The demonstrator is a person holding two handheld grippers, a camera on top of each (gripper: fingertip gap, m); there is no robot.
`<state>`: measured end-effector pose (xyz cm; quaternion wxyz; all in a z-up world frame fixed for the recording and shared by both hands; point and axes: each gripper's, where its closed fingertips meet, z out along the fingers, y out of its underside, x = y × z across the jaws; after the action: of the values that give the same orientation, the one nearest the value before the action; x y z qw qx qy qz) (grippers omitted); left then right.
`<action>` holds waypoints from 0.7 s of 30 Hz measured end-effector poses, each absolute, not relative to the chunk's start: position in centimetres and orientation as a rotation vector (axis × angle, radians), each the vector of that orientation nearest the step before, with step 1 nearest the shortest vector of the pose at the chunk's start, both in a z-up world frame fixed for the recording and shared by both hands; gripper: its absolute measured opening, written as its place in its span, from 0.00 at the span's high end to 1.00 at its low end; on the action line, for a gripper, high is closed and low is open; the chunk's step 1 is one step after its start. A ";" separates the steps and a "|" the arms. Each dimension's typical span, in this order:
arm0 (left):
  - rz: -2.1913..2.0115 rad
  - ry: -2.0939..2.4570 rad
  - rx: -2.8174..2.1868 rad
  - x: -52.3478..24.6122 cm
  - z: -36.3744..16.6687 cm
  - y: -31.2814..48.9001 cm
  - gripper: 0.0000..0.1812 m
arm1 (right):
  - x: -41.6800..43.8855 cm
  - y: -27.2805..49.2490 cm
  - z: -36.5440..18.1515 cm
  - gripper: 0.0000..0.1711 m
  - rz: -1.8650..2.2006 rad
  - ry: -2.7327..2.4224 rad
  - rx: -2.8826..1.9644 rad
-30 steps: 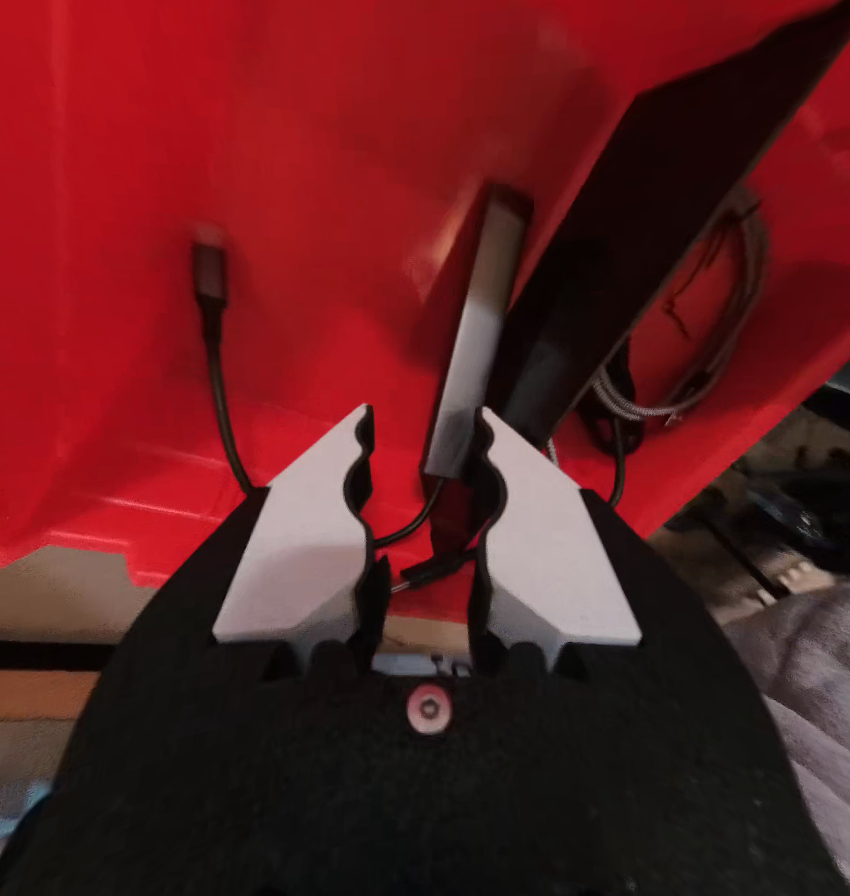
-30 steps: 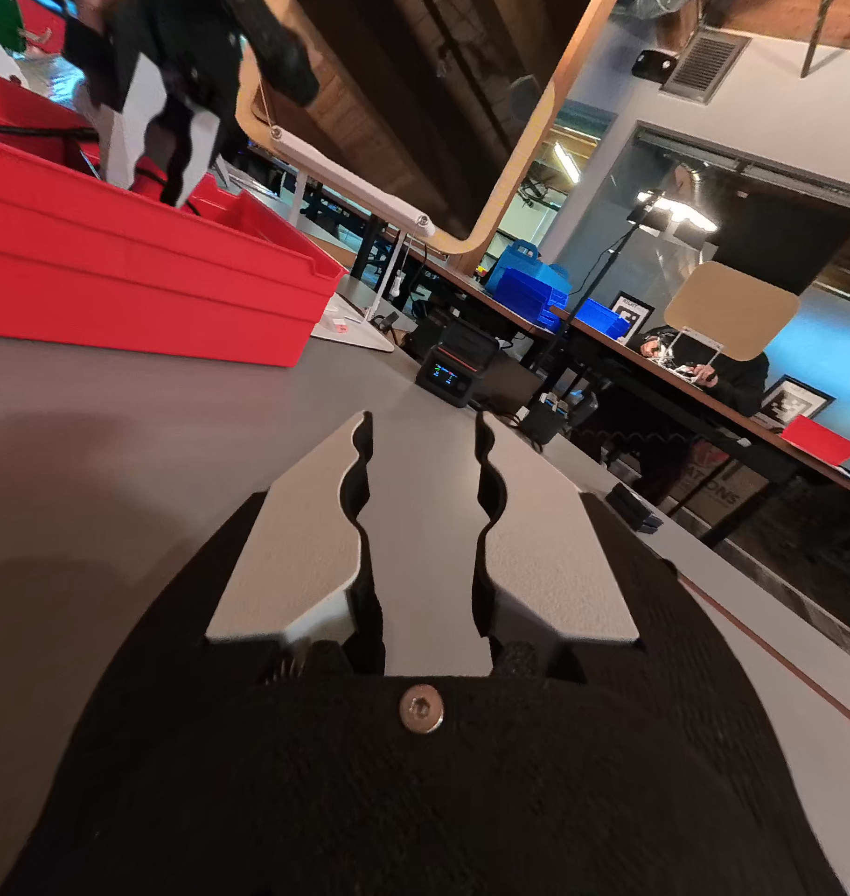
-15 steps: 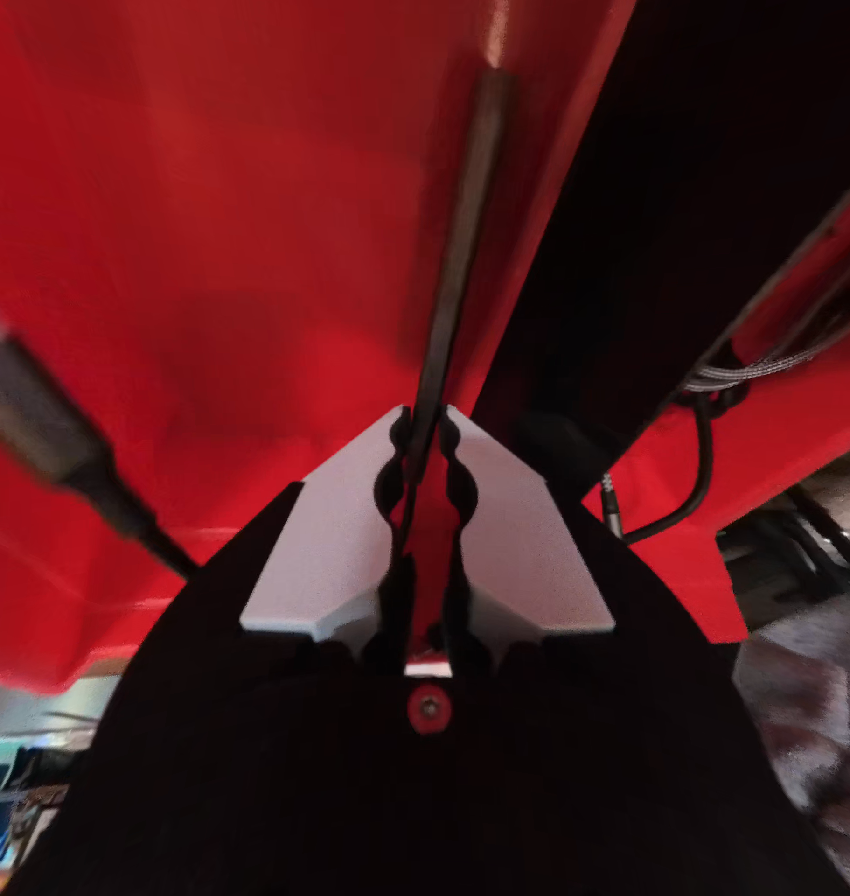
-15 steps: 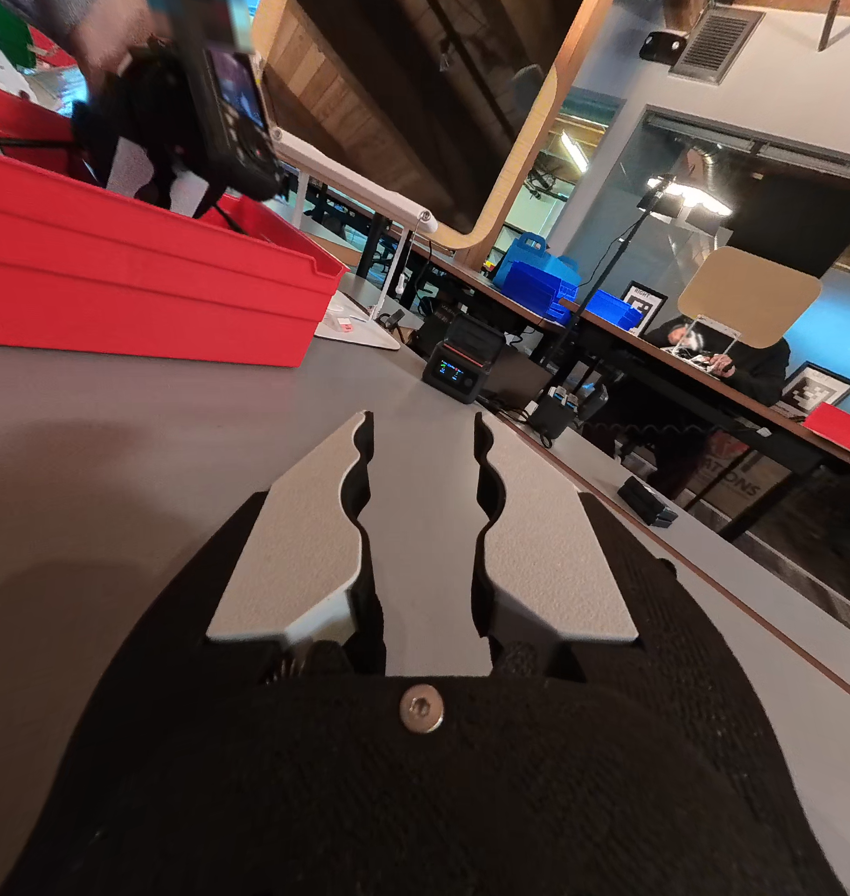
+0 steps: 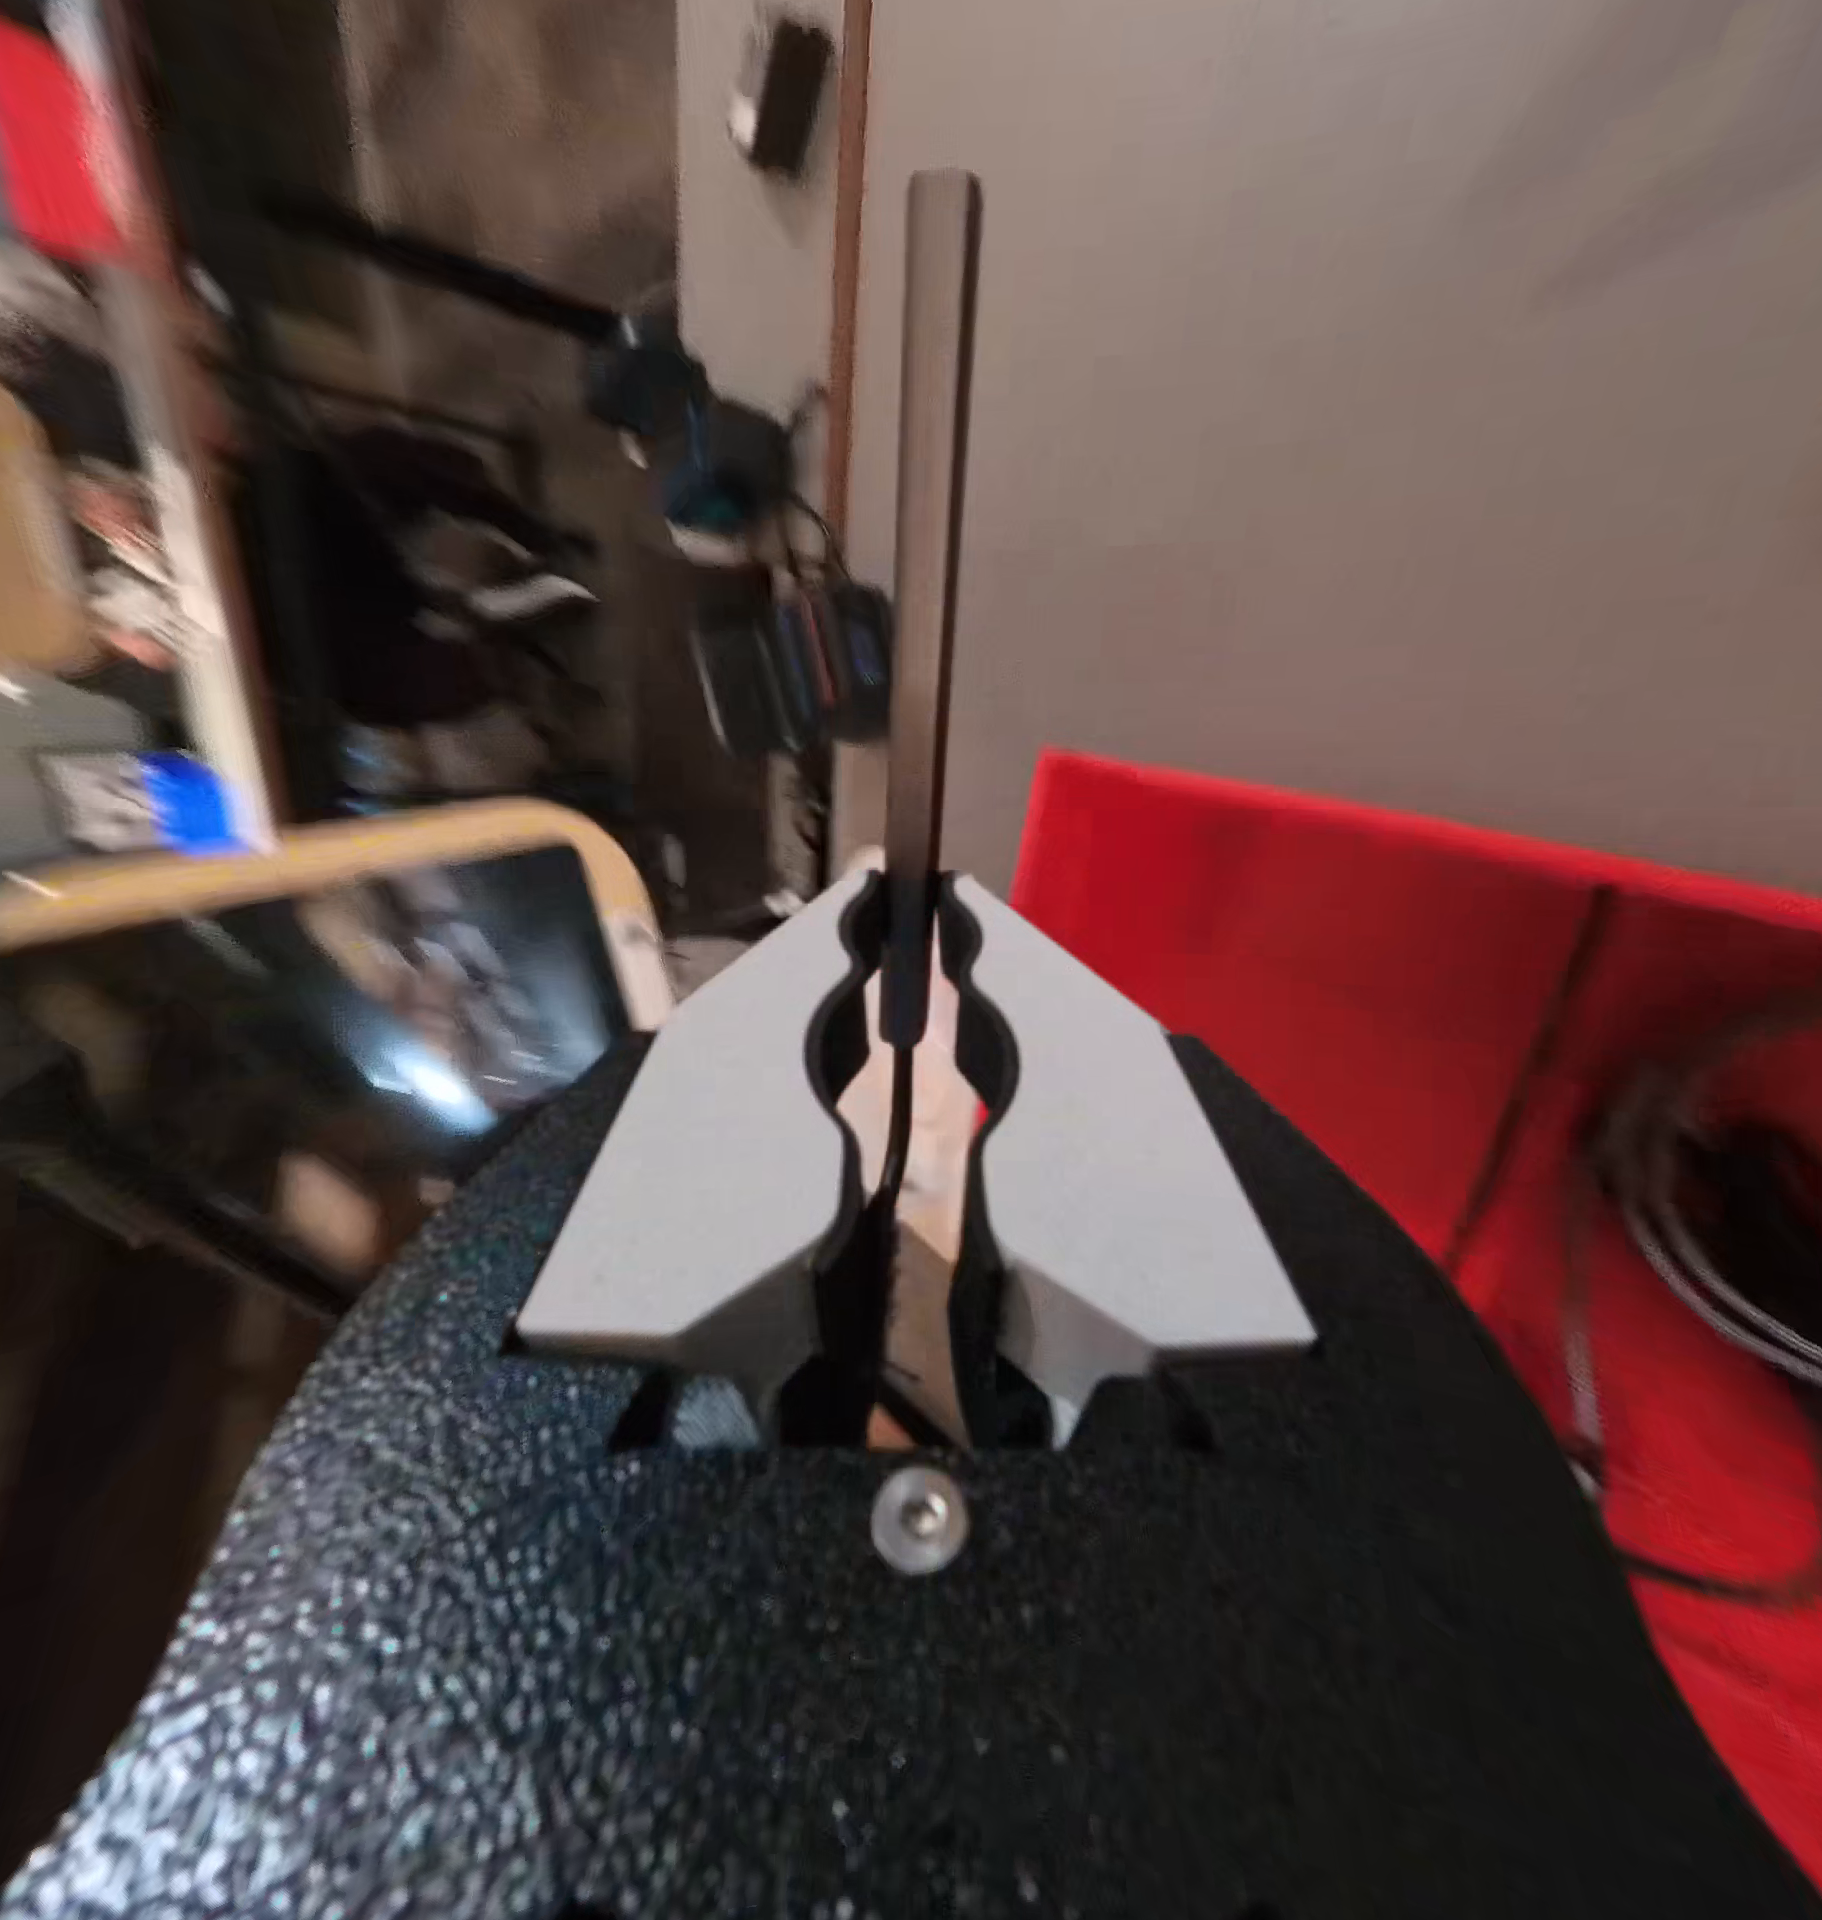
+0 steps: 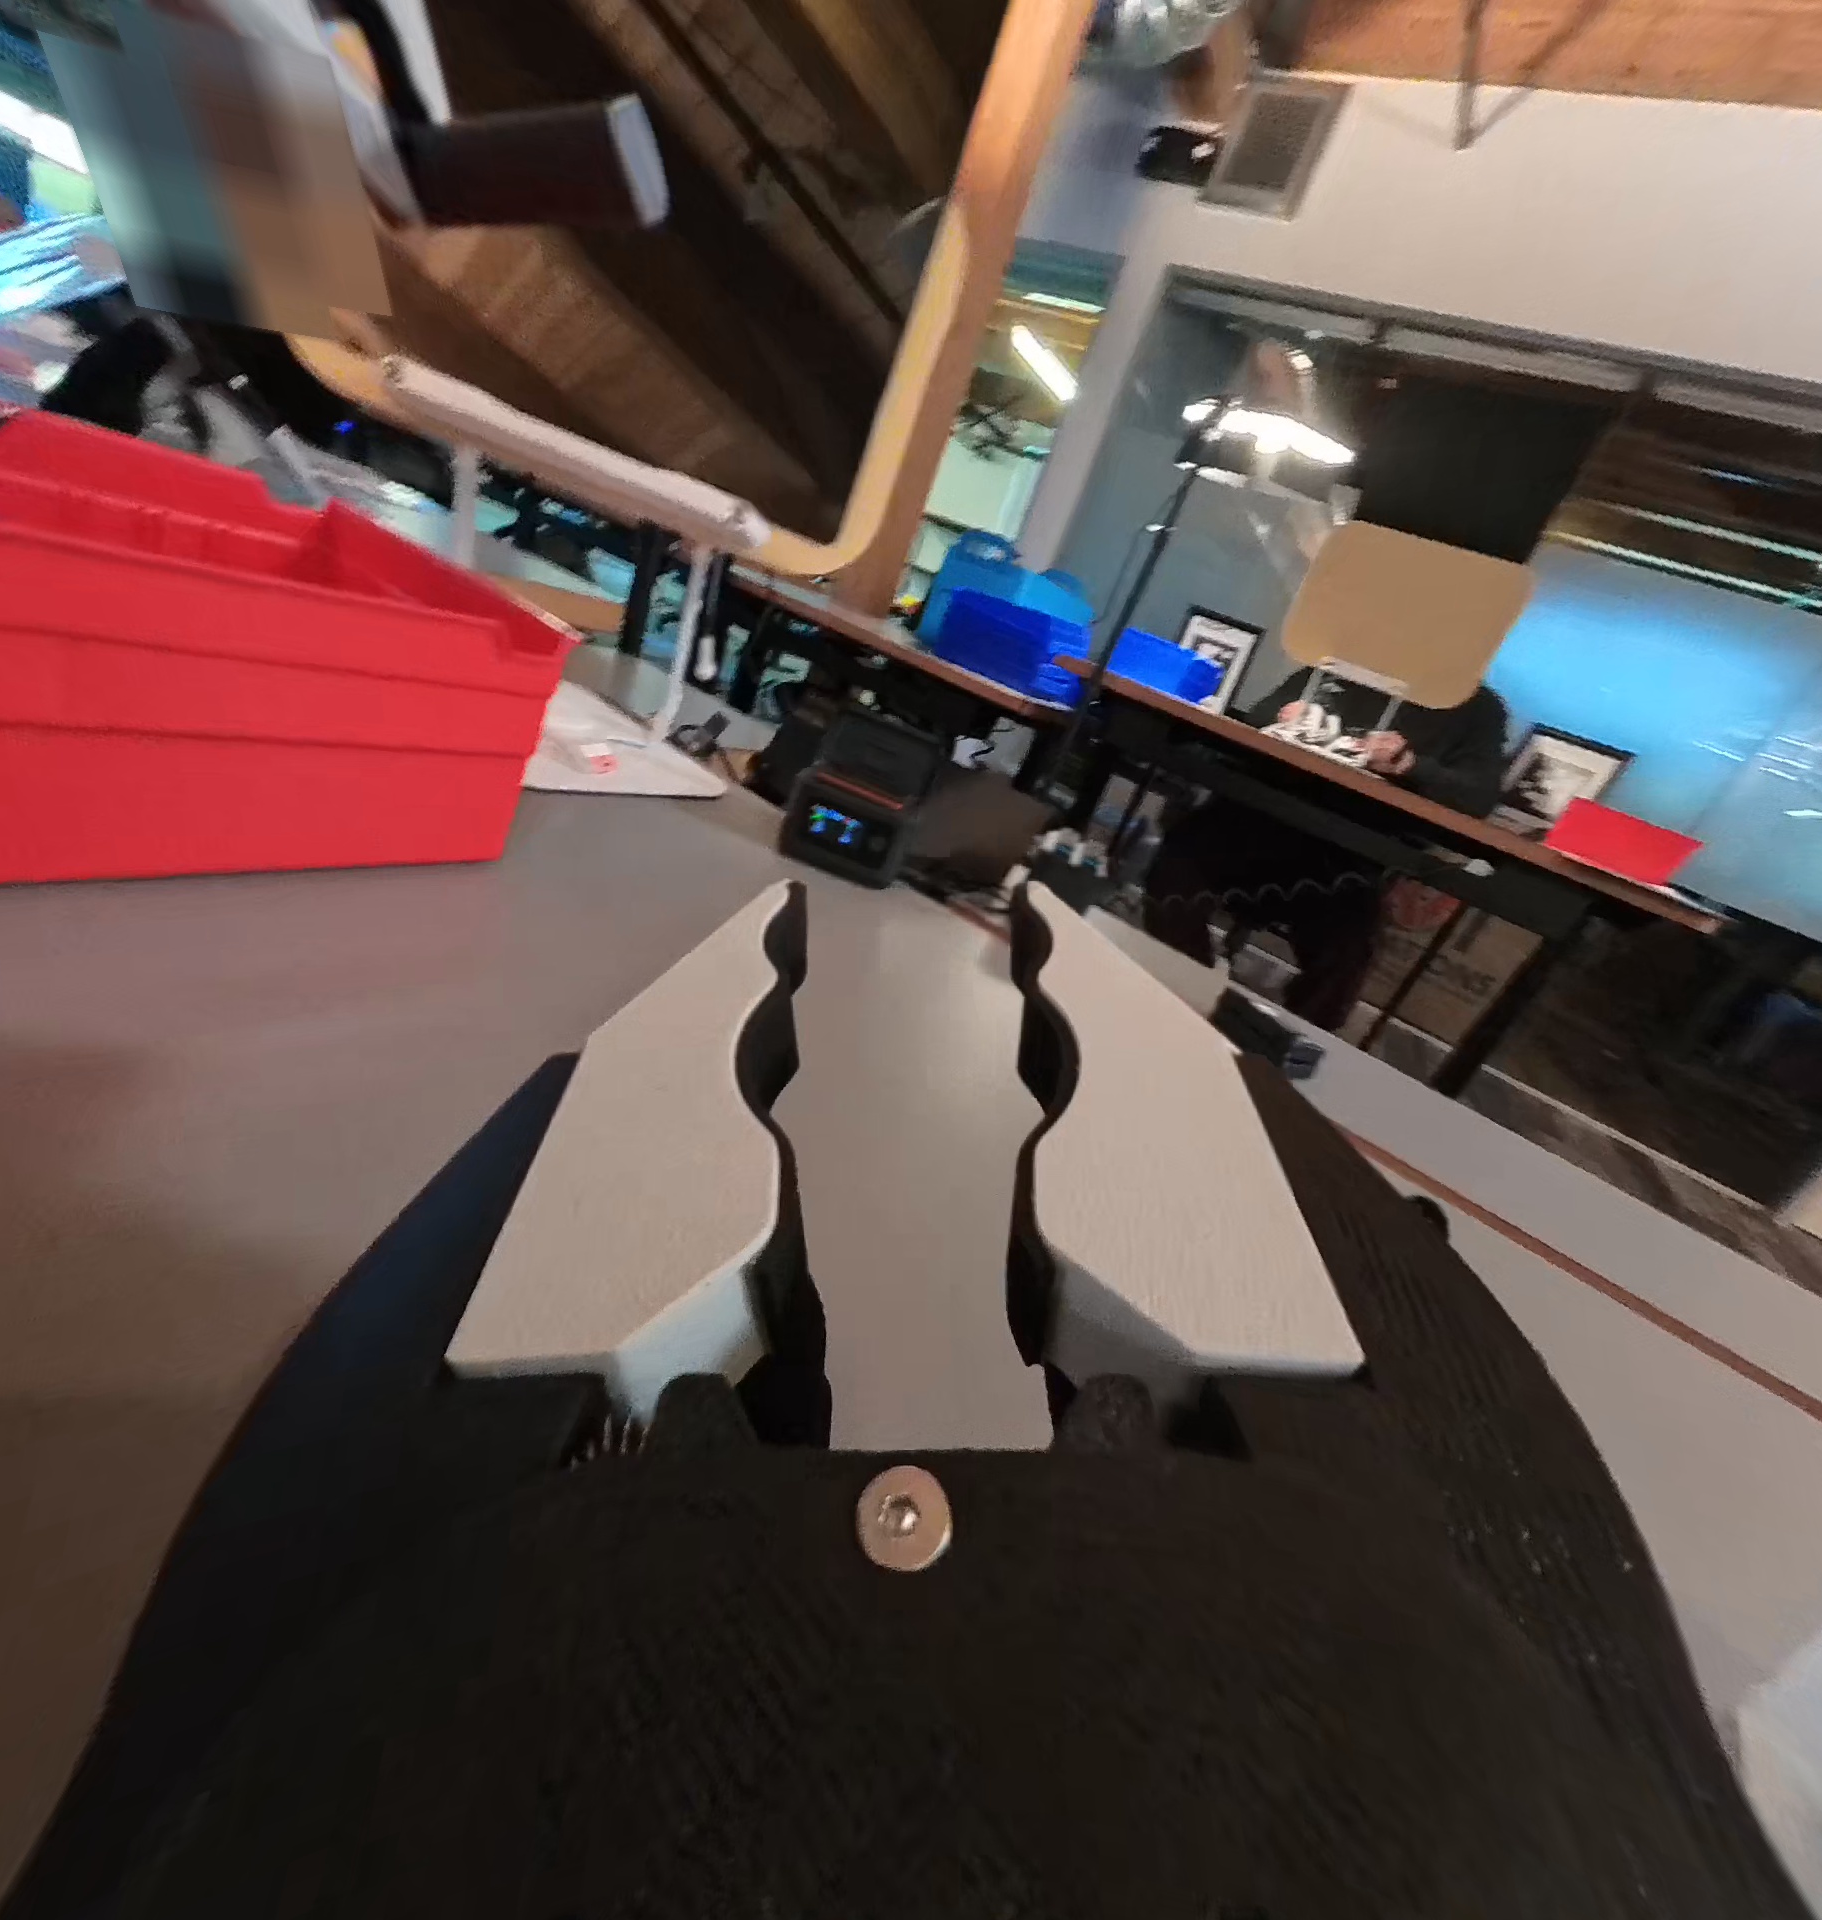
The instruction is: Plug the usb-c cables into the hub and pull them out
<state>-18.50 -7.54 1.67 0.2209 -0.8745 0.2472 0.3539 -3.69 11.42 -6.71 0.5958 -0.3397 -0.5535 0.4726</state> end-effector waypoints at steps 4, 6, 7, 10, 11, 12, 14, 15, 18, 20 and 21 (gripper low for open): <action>1.076 0.920 -2.379 -14.4 -3.2 -1.5 0.96 | -3.3 13.7 -5.9 0.78 1.111 -1.180 -0.862; 0.994 0.936 -2.416 -12.8 -6.7 1.3 0.96 | -3.3 14.2 -6.1 0.78 1.108 -1.169 -0.884; 0.972 0.937 -2.429 -12.2 -8.1 2.6 0.96 | -3.3 14.4 -6.2 0.78 1.107 -1.168 -0.897; 0.933 0.941 -2.475 -11.3 -11.8 5.2 0.96 | -3.4 14.8 -6.4 0.78 1.089 -1.161 -0.916; 0.920 0.939 -2.497 -11.2 -12.8 5.7 0.96 | -3.4 15.0 -6.4 0.79 1.080 -1.157 -0.923; 0.899 0.936 -2.528 -11.0 -13.8 6.1 0.96 | -3.4 15.2 -6.5 0.79 1.072 -1.151 -0.932; 0.867 0.915 -2.587 -10.8 -15.3 6.7 0.96 | -3.7 15.8 -6.7 0.79 1.052 -1.137 -0.968; 0.835 0.885 -2.621 -10.6 -15.9 6.9 0.96 | -3.8 16.2 -6.8 0.79 1.039 -1.132 -0.997; 0.769 0.818 -2.637 -9.9 -16.5 7.6 0.96 | -4.2 17.4 -7.6 0.78 1.003 -1.122 -1.104; 0.780 0.798 -2.634 -9.9 -16.5 7.8 0.96 | -4.3 17.9 -7.7 0.78 1.017 -1.102 -1.148; 0.775 0.786 -2.635 -9.8 -16.5 7.8 0.96 | -4.3 18.0 -7.7 0.78 1.027 -1.096 -1.163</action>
<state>-9.83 7.83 -16.52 0.1420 -0.9131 0.2722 0.2685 -4.29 18.03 -7.73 0.5818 -0.4980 -0.4691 0.4398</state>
